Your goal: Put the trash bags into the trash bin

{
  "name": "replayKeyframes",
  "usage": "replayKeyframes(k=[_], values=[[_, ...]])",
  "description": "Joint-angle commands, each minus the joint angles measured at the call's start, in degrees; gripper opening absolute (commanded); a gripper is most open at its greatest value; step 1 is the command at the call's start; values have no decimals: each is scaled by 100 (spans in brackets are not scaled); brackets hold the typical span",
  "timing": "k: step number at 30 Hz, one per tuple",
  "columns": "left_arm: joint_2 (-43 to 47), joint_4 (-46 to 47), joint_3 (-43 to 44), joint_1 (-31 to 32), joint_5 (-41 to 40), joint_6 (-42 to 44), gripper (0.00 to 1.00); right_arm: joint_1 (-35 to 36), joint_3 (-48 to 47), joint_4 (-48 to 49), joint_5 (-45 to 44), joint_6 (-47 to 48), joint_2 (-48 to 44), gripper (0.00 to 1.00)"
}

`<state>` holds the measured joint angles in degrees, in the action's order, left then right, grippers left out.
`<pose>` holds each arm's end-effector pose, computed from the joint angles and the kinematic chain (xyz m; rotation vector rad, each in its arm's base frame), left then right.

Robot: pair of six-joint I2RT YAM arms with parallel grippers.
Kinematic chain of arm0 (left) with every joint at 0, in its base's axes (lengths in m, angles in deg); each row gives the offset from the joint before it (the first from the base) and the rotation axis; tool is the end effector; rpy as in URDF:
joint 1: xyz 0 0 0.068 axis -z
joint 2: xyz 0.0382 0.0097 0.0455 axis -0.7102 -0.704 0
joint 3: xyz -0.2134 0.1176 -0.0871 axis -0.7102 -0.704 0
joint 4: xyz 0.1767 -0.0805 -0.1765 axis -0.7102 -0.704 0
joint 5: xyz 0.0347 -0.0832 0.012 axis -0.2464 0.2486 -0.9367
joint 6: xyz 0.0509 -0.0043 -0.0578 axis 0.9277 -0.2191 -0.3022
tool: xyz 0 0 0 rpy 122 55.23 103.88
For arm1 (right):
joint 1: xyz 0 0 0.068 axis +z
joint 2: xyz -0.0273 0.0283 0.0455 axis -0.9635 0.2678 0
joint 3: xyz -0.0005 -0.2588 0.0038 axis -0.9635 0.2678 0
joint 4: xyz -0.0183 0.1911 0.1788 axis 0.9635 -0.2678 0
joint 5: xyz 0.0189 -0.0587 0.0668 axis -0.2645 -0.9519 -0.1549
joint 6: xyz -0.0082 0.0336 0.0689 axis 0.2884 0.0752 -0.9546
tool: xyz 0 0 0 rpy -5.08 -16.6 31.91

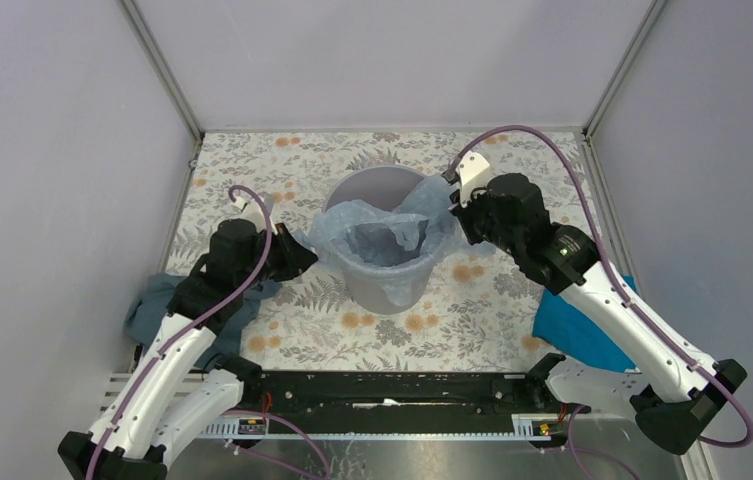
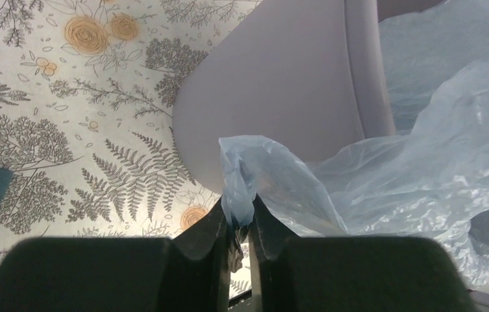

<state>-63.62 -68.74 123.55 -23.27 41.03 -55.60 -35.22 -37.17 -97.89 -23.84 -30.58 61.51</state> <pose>0.1833 -0.0871 0.2851 -0.1426 2.1705 -0.7929 0.2146 0.1621 0.3687 -0.7551 1.8262 0.1615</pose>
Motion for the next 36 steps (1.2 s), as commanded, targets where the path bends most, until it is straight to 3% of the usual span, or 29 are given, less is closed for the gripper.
replayKeyframes(k=[1,4,6,8,15,20,24,29,36], values=[[188,-205,116,-18,-62,312,20,-27,-181,557,113,-114,-308,9],[353,-559,166,-24,-47,475,37,-26,-269,417,186,-205,-337,2],[535,-797,263,-19,109,611,59,-31,-352,257,238,-307,-274,0],[813,-1003,379,-22,212,648,73,-31,-415,133,329,-408,-217,0],[1816,-1600,1174,-18,339,717,98,-31,-473,43,158,-588,-184,0],[1738,-1530,1775,-26,790,1567,99,-31,-425,49,116,-572,-111,0],[710,-799,1963,-22,1406,1954,99,-31,-375,137,179,-640,-104,6],[-308,-480,2430,-19,913,2397,99,-29,-411,216,130,-686,-128,8],[-1145,-429,2640,295,511,2518,99,-31,-514,406,165,-792,10,18]])
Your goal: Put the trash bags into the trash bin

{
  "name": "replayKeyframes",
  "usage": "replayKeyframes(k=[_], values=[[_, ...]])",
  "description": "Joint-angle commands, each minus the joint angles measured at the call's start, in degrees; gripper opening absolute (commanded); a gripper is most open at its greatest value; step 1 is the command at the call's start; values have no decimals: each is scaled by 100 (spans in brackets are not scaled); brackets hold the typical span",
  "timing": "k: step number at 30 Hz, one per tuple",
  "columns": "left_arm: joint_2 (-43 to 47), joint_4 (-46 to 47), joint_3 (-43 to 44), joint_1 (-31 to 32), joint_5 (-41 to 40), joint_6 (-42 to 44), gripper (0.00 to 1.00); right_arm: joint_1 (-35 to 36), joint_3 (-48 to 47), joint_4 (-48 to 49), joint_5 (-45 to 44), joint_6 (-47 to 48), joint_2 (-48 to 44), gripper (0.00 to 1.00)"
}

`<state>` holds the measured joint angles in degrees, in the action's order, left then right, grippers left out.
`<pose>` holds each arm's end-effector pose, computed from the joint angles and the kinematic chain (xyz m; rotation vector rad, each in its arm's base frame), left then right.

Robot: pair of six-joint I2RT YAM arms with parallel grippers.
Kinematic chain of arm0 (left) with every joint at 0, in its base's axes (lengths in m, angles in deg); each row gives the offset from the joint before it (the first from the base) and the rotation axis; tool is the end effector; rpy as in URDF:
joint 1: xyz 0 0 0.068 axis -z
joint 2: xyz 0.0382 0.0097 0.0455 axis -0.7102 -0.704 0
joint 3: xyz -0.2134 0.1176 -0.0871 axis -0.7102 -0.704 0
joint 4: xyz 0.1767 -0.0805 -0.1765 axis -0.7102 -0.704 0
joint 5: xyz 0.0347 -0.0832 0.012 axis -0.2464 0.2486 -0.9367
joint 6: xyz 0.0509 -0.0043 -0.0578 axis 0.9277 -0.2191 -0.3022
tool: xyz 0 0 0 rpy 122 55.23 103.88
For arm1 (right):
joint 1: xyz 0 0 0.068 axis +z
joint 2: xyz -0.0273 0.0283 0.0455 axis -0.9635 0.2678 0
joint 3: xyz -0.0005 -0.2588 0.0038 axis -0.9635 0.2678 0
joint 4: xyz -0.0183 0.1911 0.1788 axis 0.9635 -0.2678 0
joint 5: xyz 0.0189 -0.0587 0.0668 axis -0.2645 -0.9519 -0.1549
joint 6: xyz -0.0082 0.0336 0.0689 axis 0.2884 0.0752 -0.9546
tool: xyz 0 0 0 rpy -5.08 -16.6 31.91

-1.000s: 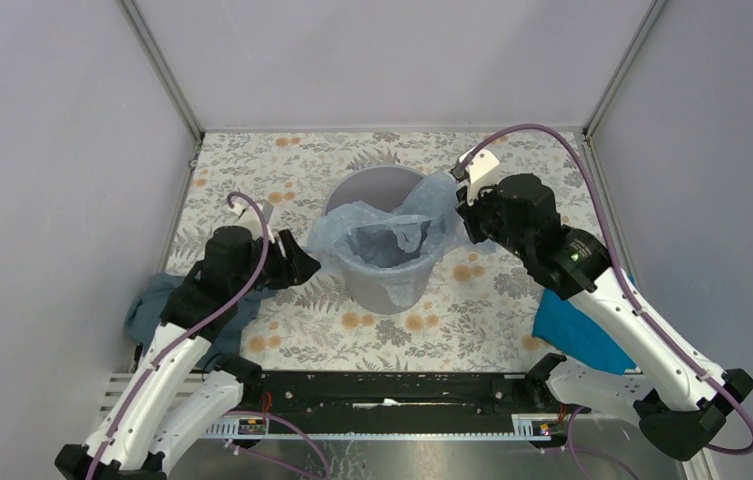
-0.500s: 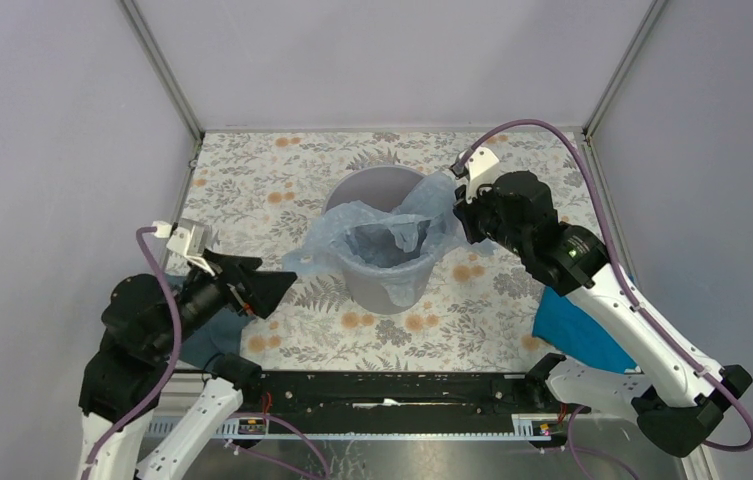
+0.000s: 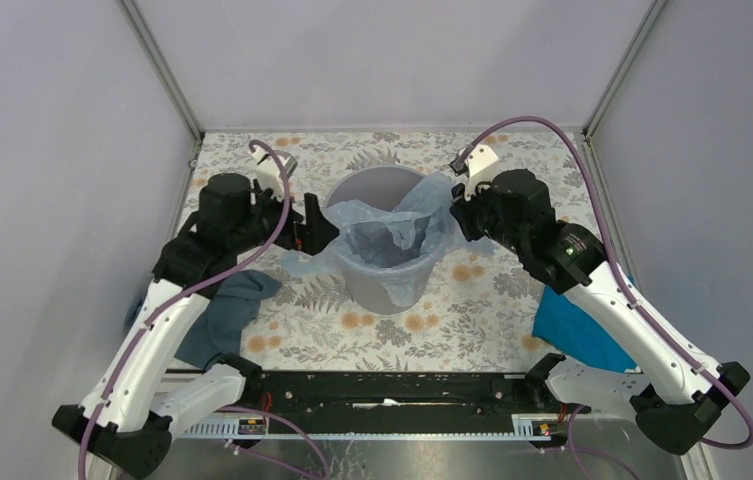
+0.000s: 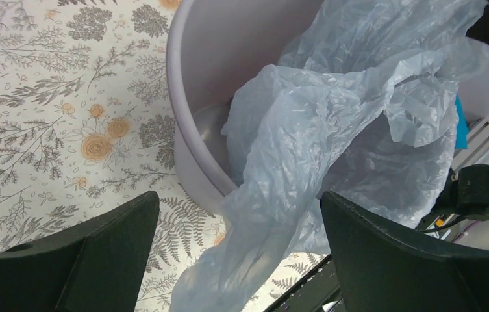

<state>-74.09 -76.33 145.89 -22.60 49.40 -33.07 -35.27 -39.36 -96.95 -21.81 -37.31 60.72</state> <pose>0.1946 -0.1044 0.3742 0.3861 2.0219 -0.7293 0.2100 0.1610 0.3880 -0.6423 1.8067 0.2909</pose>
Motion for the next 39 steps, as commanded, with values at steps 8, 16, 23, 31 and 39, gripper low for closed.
replayKeyframes(k=[8,16,23,31,39], values=[[-333,420,454,288,-1117,-106,92,-24,-341,508,-231,-141,170,30],[-615,558,560,291,-1282,-348,59,-26,-305,865,-465,-156,434,17],[-979,829,752,281,-1472,-526,40,-196,-440,1175,-655,-221,932,2],[-1499,1232,811,196,-1891,-642,24,-641,-984,862,22,-182,1581,6],[-1811,1518,838,24,-1861,-712,17,-757,-949,950,806,-19,1388,34]])
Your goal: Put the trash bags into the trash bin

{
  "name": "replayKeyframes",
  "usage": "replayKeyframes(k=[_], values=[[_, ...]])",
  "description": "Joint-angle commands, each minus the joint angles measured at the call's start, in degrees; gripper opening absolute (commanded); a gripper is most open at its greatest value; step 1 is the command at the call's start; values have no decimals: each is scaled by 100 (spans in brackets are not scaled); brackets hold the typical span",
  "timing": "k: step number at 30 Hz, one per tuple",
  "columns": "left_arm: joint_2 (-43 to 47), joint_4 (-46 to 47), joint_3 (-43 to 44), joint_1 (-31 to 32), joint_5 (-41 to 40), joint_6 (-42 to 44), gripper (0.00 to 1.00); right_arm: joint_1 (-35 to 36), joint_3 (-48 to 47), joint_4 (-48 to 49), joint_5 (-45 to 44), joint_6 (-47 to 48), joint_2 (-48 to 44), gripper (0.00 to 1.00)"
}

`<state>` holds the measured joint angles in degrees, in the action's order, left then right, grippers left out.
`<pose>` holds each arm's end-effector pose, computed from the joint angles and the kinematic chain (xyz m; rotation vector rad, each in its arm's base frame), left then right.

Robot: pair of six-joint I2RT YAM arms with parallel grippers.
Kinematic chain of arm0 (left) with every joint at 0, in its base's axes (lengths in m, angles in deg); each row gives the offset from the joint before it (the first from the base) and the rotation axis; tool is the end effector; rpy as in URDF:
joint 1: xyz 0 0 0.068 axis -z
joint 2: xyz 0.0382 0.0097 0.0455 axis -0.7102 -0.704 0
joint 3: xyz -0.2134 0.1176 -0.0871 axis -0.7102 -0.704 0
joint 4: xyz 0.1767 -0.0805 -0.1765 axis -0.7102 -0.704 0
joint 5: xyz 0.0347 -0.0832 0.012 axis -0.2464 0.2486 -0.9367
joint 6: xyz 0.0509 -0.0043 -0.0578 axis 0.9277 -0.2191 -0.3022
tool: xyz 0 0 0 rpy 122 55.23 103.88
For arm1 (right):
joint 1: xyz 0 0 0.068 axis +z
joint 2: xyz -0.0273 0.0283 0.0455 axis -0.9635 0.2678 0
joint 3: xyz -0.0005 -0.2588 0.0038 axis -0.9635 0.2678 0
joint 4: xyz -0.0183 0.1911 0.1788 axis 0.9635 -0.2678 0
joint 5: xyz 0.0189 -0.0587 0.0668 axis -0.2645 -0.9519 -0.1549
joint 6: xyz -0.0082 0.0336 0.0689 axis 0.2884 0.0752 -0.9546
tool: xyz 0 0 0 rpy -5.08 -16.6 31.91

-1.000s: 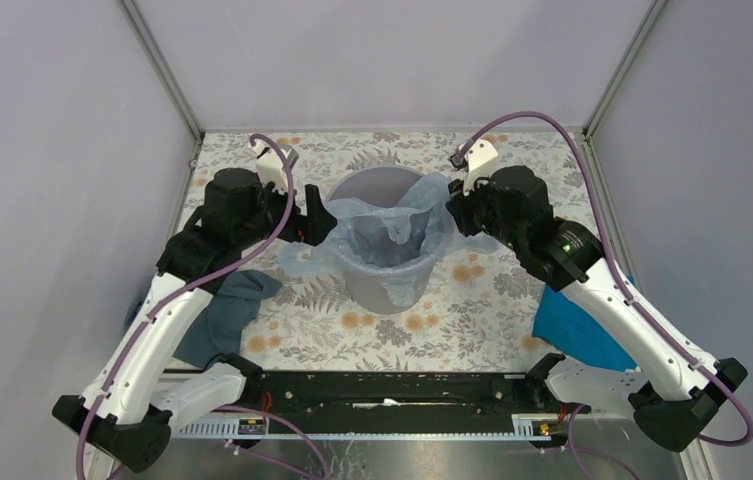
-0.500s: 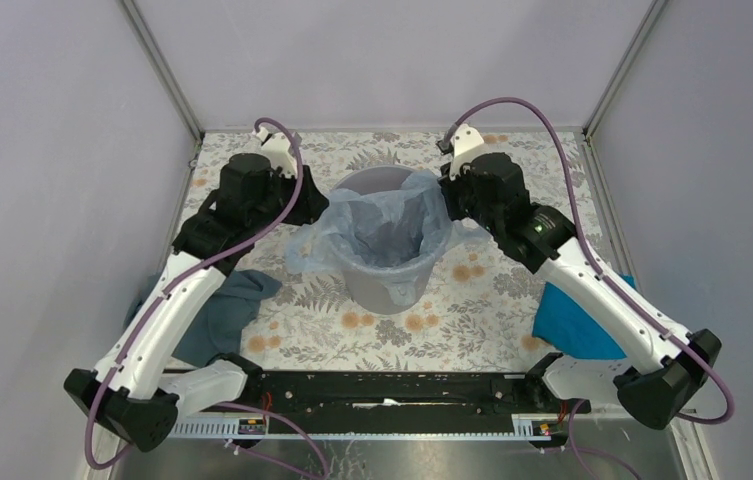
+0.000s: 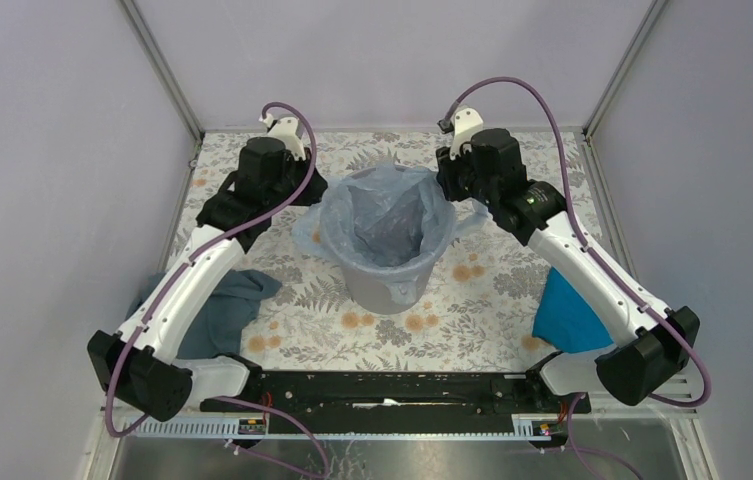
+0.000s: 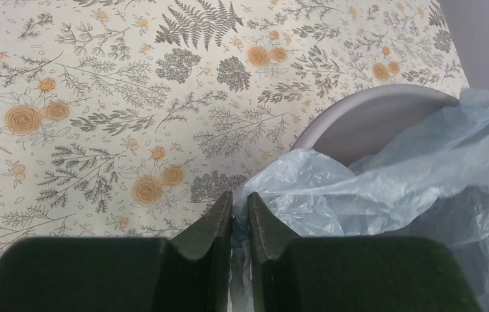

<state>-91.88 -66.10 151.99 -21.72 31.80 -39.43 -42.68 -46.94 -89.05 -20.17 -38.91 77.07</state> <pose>0.2827 -0.1249 0.3571 0.0873 2.0675 -0.4962 0.2950 0.1757 0.3740 -0.5217 1.8590 0.2462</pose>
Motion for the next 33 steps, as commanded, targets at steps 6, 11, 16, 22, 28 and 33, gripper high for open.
replayKeyframes(k=[6,11,16,22,28,33], values=[[-212,598,180,-98,-57,-110,12,-89,-446,211,705,38,136,5],[-384,857,17,-221,-66,-199,5,-415,-553,370,885,-365,509,1],[-635,1144,-187,-538,429,-473,1,-644,-797,151,1393,-665,980,3],[-655,1317,-689,-668,853,-735,0,-700,-583,-109,1555,-847,1120,8],[-308,1406,-1404,-738,1174,-937,0,-701,32,-229,1642,-1082,781,19],[-119,843,-1227,-844,1000,-724,10,-707,-243,-957,742,-1055,531,44]])
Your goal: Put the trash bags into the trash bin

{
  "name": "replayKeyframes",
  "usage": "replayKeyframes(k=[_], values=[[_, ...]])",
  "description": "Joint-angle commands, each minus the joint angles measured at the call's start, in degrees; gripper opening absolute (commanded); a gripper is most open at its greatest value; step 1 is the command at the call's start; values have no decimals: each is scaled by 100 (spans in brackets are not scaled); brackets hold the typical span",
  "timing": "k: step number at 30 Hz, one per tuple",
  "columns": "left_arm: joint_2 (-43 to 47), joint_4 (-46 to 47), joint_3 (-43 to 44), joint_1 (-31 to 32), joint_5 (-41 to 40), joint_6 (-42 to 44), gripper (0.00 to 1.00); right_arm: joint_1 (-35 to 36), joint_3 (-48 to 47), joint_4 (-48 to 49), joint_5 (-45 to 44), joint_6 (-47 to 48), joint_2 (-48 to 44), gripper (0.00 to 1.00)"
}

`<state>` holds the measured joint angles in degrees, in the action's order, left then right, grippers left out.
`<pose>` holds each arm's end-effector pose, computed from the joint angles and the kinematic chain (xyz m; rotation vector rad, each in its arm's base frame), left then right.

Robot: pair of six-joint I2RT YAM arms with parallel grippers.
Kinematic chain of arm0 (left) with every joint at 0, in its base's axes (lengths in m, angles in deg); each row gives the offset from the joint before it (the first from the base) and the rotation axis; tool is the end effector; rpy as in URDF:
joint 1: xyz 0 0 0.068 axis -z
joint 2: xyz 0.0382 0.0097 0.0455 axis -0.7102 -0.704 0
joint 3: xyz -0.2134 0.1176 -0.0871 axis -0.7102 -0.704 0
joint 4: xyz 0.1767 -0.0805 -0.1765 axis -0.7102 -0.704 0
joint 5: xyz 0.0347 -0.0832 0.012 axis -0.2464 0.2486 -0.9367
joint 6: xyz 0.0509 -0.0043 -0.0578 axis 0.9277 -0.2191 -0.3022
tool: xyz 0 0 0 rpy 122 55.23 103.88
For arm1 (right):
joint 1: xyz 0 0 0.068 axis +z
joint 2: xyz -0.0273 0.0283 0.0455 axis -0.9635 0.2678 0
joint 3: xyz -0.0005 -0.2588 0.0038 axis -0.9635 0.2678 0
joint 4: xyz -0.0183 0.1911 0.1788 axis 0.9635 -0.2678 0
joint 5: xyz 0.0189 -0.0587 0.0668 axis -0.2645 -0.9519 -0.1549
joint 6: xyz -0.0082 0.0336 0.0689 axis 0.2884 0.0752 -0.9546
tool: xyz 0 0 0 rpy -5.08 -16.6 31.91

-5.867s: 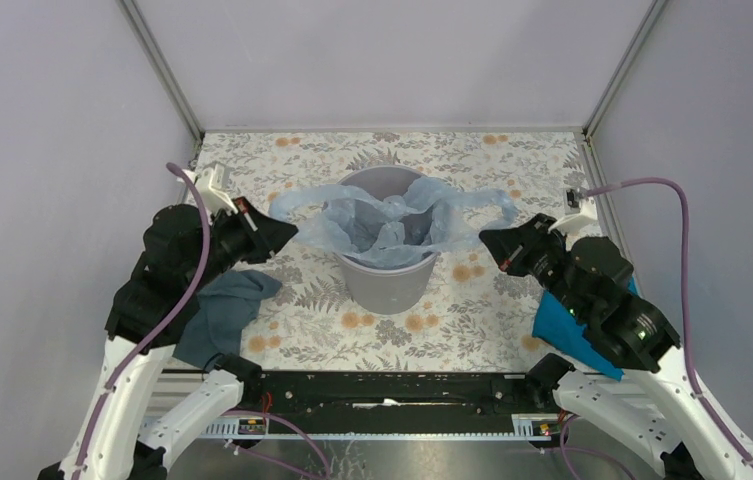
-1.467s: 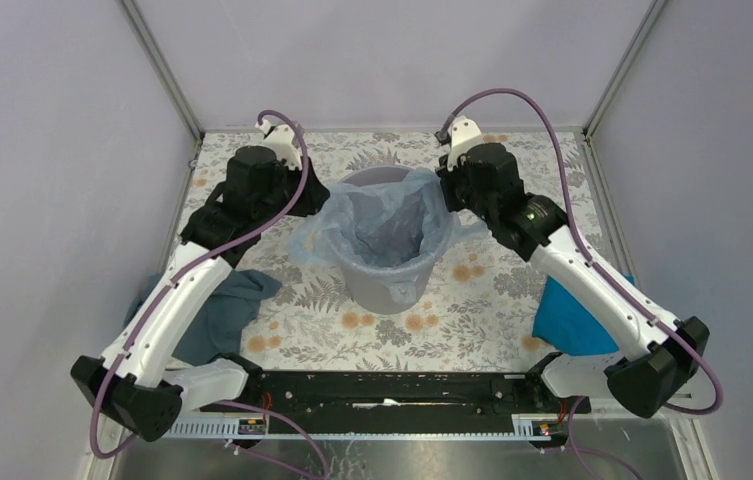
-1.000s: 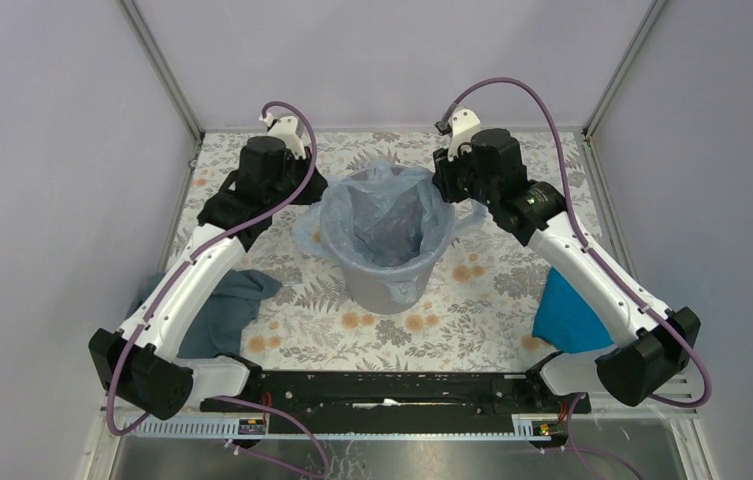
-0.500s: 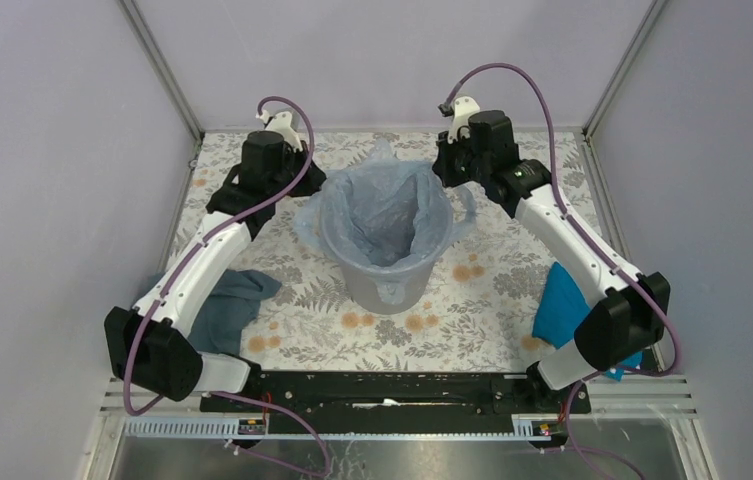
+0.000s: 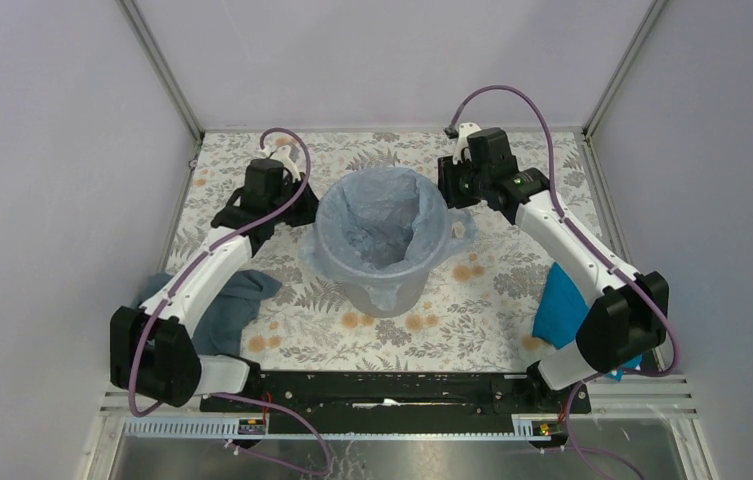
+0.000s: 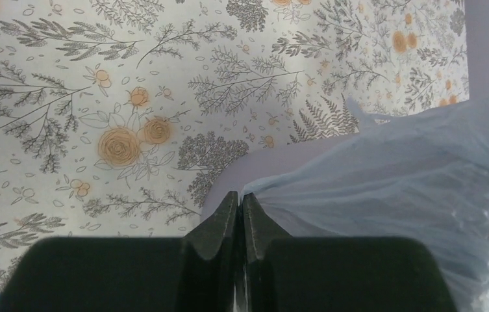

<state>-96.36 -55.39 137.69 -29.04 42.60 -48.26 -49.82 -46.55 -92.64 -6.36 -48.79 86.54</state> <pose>0.3092 -0.1043 0.2644 -0.1124 2.2356 -0.6690 0.3381 0.1658 0.3075 -0.4288 2.1483 0.4739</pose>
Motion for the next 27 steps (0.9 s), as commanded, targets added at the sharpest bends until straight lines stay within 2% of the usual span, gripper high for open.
replayKeyframes(k=[1,5,7,9,12,17,21,25,27], values=[[390,-420,323,-136,-200,263,17,6,-390,-767,-870,-69,-506,50],[780,-1058,624,-264,-786,565,54,-5,-500,-1125,-1496,-171,-1010,69],[993,-1356,688,-350,-953,581,69,-17,-304,-1139,-1628,-239,-1356,79],[1237,-1585,650,-439,-975,551,78,-40,-6,-1143,-1567,-313,-1611,85],[1604,-1892,473,-629,-916,397,87,-67,374,-1073,-1214,-449,-1824,88],[2254,-1968,-75,-921,-387,-99,95,-303,1048,-564,-544,-606,-1992,88],[2612,-1290,-945,-940,575,-704,95,-368,1435,54,-52,-615,-1920,86],[2429,-326,-1712,-931,1530,-1172,80,-370,1634,562,170,-663,-1707,71],[2286,76,-1981,-926,1755,-1331,65,-373,1765,795,301,-687,-1584,61]])
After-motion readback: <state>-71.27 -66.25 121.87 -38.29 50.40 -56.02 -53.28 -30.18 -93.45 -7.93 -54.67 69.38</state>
